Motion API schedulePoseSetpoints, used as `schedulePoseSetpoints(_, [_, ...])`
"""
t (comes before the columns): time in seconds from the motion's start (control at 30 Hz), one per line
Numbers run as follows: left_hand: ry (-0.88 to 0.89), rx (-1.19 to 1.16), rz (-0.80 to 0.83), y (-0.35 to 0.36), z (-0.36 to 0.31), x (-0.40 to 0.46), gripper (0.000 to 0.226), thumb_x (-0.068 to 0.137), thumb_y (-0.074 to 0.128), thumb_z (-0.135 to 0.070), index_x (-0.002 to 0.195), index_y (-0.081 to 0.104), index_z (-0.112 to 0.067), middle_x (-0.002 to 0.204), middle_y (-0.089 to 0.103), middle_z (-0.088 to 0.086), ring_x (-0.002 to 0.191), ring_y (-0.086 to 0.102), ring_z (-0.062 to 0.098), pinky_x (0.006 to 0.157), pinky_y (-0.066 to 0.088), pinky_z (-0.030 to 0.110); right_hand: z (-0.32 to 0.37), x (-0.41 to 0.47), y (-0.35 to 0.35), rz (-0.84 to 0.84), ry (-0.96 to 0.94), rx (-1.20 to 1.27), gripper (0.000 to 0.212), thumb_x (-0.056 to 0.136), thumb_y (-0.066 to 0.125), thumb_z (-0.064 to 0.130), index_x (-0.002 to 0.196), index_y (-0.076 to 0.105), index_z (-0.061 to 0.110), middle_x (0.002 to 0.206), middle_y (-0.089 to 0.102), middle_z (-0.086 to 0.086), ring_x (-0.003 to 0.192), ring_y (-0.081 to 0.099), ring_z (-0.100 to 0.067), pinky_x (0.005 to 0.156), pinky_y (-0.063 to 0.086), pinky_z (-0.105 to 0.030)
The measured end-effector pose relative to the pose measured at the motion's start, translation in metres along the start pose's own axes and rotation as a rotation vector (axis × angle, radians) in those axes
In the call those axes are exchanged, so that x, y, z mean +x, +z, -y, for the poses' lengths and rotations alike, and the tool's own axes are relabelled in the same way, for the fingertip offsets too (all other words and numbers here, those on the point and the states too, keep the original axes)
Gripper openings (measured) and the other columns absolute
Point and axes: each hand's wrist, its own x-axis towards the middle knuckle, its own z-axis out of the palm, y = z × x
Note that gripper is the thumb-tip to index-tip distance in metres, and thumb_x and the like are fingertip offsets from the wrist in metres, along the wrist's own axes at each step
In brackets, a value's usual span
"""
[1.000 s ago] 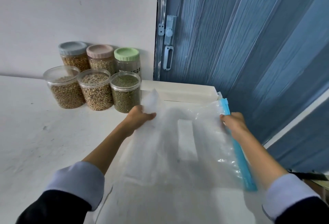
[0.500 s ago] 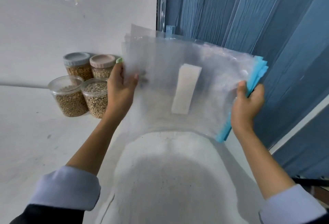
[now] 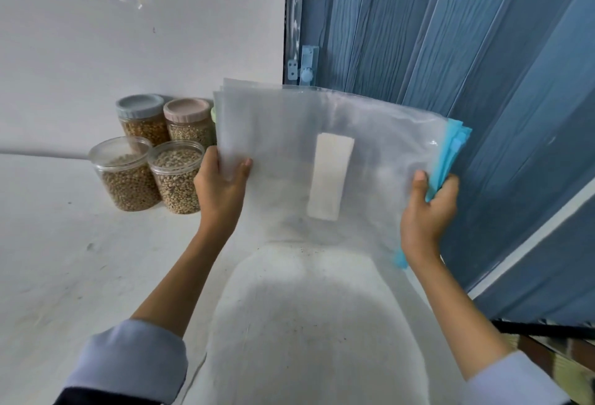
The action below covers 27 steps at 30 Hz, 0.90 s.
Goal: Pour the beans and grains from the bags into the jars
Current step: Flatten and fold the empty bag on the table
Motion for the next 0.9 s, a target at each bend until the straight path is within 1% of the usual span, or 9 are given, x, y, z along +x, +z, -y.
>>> schedulePoseSetpoints(0.07, [-0.048, -0.052, 0.087, 0.0, 0.004, -0.005, 0.026, 0.087, 0.067, -0.014, 0.102, 0.046, -0.016, 0.09, 0.053, -0.016, 0.08, 0.053, -0.005, 0.066, 0.042, 0.006, -0.004, -0.003, -0.001, 0.05, 0.066, -0.002, 0.016, 0.094, 0.056, 0.018, 0.101, 0.046, 0.006, 0.084, 0.049, -0.003, 0.063, 0.044, -0.006, 0.058, 0.037, -0.006])
schedulePoseSetpoints(0.17, [-0.104, -0.095, 0.197, 0.001, 0.02, -0.019, 0.02, 0.089, 0.061, -0.027, 0.102, 0.047, -0.022, 0.093, 0.055, -0.012, 0.083, 0.054, -0.002, 0.071, 0.046, 0.018, -0.014, -0.013, -0.001, 0.106, 0.117, -0.025, 0.014, 0.096, 0.054, 0.016, 0.095, 0.042, 0.008, 0.076, 0.044, 0.005, 0.063, 0.045, -0.005, 0.056, 0.037, -0.009])
schedulePoseSetpoints(0.23, [-0.103, -0.133, 0.184, 0.001, 0.025, -0.023, 0.015, 0.094, 0.055, -0.019, 0.101, 0.048, -0.03, 0.094, 0.057, -0.012, 0.083, 0.056, -0.005, 0.074, 0.047, 0.016, -0.018, -0.016, -0.001, 0.093, 0.104, -0.036, 0.011, 0.097, 0.05, 0.012, 0.093, 0.04, 0.008, 0.075, 0.043, 0.007, 0.061, 0.046, 0.0, 0.056, 0.036, -0.01])
schedulePoseSetpoints(0.33, [-0.093, -0.087, 0.127, 0.0, 0.024, -0.023, 0.023, 0.094, 0.052, -0.004, 0.107, 0.046, -0.022, 0.093, 0.054, -0.016, 0.081, 0.054, -0.016, 0.071, 0.043, 0.006, -0.022, -0.014, -0.002, 0.08, 0.11, -0.04, 0.007, 0.099, 0.045, 0.008, 0.096, 0.039, 0.007, 0.077, 0.043, 0.006, 0.061, 0.046, 0.004, 0.057, 0.035, -0.009])
schedulePoseSetpoints(0.5, [-0.147, -0.21, 0.187, 0.002, 0.027, -0.026, 0.025, 0.096, 0.049, -0.007, 0.117, 0.044, -0.021, 0.103, 0.056, -0.013, 0.091, 0.055, -0.006, 0.08, 0.047, 0.014, -0.026, -0.016, 0.0, 0.093, 0.127, -0.023, 0.01, 0.1, 0.04, 0.004, 0.109, 0.041, 0.003, 0.081, 0.044, 0.009, 0.066, 0.049, 0.001, 0.06, 0.038, -0.009])
schedulePoseSetpoints(0.6, [-0.126, -0.178, 0.115, 0.001, 0.025, -0.027, 0.018, 0.096, 0.049, -0.009, 0.1, 0.049, -0.027, 0.091, 0.055, -0.011, 0.079, 0.054, -0.007, 0.072, 0.047, 0.015, -0.027, -0.015, -0.001, 0.059, 0.136, -0.009, 0.016, 0.098, 0.04, 0.002, 0.113, 0.044, -0.005, 0.083, 0.049, 0.005, 0.068, 0.052, 0.011, 0.063, 0.038, -0.006])
schedulePoseSetpoints(0.7, [-0.103, -0.087, 0.035, 0.0, 0.028, -0.028, 0.011, 0.095, 0.052, -0.01, 0.09, 0.048, -0.019, 0.082, 0.051, -0.008, 0.072, 0.05, 0.0, 0.068, 0.044, 0.024, -0.027, -0.013, -0.003, 0.022, 0.149, -0.008, 0.014, 0.097, 0.041, 0.001, 0.108, 0.048, -0.006, 0.083, 0.051, 0.0, 0.067, 0.051, 0.014, 0.063, 0.037, -0.005])
schedulePoseSetpoints(0.8, [-0.132, -0.191, 0.132, 0.001, 0.031, -0.029, 0.012, 0.098, 0.044, -0.007, 0.101, 0.046, -0.019, 0.091, 0.052, -0.011, 0.08, 0.052, -0.008, 0.075, 0.045, 0.014, -0.026, -0.016, -0.002, 0.022, 0.157, 0.002, 0.01, 0.099, 0.039, 0.002, 0.106, 0.046, 0.002, 0.082, 0.05, 0.01, 0.066, 0.051, 0.015, 0.063, 0.037, -0.005])
schedulePoseSetpoints(0.9, [-0.127, -0.218, 0.212, 0.003, 0.029, -0.03, 0.023, 0.1, 0.04, -0.007, 0.104, 0.046, -0.028, 0.098, 0.054, -0.01, 0.084, 0.053, -0.01, 0.077, 0.046, 0.013, -0.026, -0.019, 0.002, 0.044, 0.164, -0.003, 0.003, 0.1, 0.038, 0.005, 0.101, 0.04, 0.007, 0.081, 0.049, 0.009, 0.063, 0.05, 0.012, 0.061, 0.037, -0.006])
